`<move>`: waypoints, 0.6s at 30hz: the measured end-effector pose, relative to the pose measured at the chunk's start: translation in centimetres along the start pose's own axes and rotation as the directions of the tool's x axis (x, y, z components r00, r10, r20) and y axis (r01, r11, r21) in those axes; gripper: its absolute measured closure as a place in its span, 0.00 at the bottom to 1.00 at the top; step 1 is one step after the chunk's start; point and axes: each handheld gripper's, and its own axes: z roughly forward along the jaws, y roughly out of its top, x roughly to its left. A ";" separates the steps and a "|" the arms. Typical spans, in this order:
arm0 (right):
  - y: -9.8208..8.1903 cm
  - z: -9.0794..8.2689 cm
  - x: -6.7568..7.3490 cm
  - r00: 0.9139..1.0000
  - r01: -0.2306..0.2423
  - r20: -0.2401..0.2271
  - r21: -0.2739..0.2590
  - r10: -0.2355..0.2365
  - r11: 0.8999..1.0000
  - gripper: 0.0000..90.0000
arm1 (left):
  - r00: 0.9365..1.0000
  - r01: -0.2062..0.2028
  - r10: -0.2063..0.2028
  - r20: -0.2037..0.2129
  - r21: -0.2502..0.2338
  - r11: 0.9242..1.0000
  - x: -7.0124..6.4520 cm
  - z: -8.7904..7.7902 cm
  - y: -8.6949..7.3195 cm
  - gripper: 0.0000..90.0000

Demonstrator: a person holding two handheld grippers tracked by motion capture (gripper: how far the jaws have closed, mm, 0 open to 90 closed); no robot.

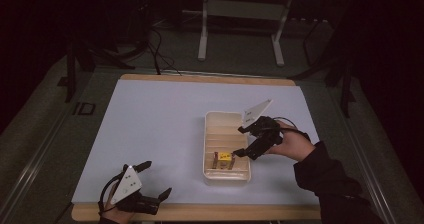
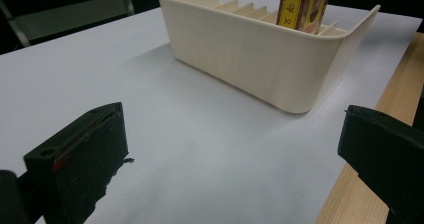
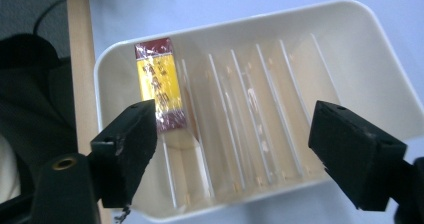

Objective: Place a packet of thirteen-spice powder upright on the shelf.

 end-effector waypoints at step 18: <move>-7.1 -3.0 -1.7 0.975 -0.182 0.120 -0.066 0.189 0.981 0.15 | 1.000 0.005 -0.005 -0.002 0.002 1.000 0.0 0.1 0.0 0.00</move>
